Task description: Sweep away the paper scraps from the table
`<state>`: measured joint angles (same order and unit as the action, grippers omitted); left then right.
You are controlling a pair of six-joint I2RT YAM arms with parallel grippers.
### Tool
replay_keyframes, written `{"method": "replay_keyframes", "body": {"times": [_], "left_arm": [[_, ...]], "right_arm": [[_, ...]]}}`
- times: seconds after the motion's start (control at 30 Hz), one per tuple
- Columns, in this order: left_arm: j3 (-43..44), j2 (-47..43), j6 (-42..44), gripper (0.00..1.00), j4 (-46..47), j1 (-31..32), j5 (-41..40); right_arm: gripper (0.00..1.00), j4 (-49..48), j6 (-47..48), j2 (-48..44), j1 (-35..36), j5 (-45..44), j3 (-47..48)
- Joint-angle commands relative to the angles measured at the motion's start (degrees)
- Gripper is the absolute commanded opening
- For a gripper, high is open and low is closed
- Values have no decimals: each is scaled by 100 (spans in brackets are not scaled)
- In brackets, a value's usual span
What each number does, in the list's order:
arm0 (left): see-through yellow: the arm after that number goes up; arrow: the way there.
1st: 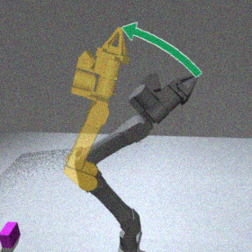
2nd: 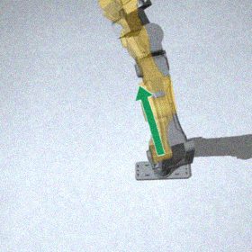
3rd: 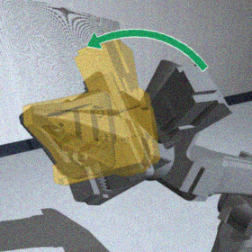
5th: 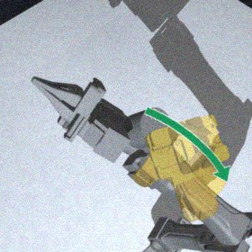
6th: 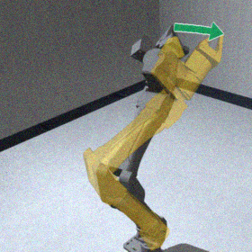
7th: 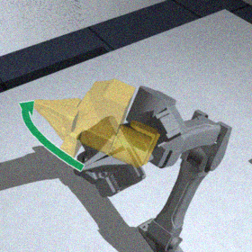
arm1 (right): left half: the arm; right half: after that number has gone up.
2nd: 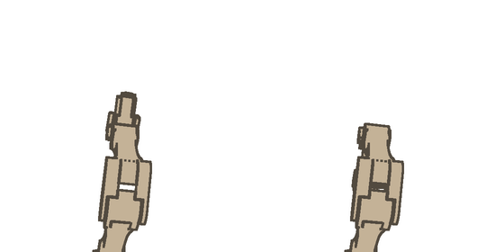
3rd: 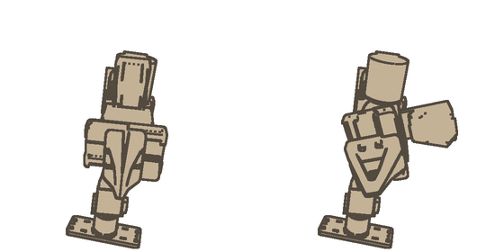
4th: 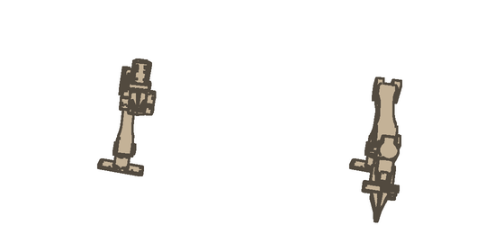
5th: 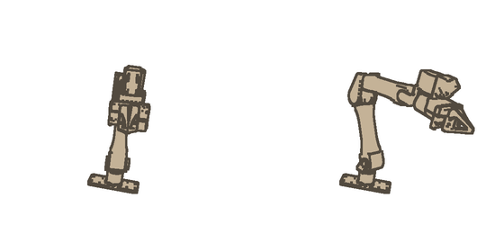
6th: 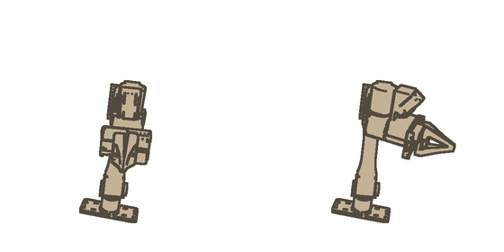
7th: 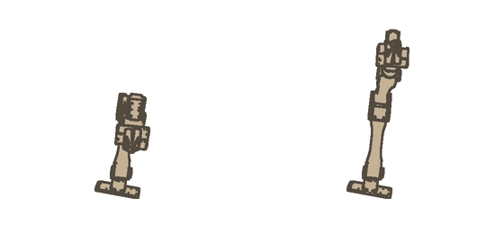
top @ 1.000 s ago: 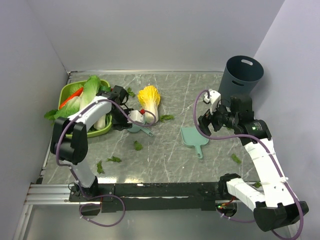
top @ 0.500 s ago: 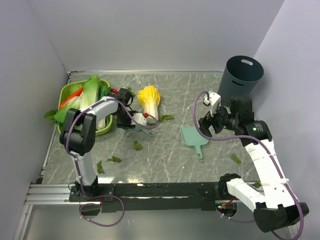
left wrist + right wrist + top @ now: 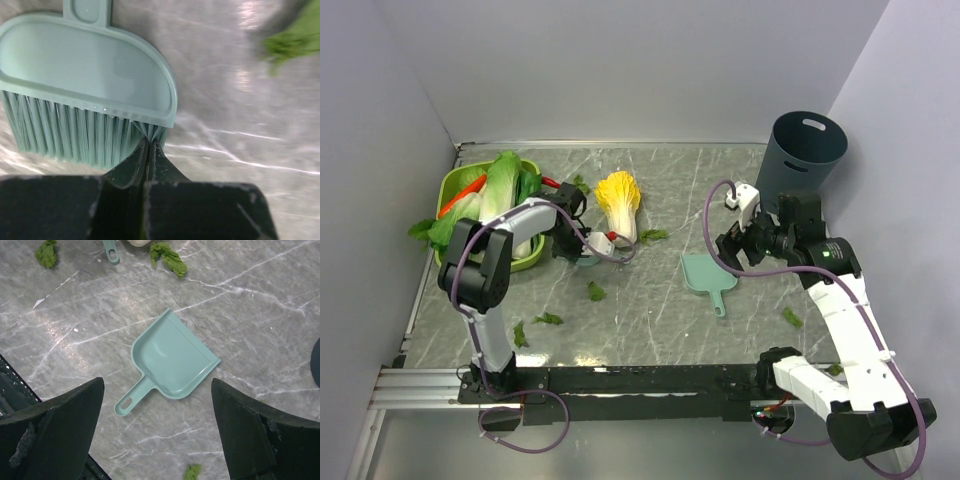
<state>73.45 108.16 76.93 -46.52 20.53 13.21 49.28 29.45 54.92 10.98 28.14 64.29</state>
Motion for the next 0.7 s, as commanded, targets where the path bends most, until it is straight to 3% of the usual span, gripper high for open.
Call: {"method": "replay_keyframes", "body": {"times": [0.0, 0.23, 0.4, 0.67], "left_arm": [[-51, -760, -633, 1, -462, -58, 532], [459, -1552, -1531, 1, -1429, -85, 1385], [714, -1956, -2058, 1, -2009, -85, 2157], [679, -2273, -2998, 1, -1808, -76, 3125]], "right_arm": [[95, -155, 17, 81, -26, 95, 154], [94, -234, 69, 362, -9, 490, 303], [94, -287, 438, 459, 35, 1306, 514], [95, -919, 210, 1345, 316, 2502, 830]]}}
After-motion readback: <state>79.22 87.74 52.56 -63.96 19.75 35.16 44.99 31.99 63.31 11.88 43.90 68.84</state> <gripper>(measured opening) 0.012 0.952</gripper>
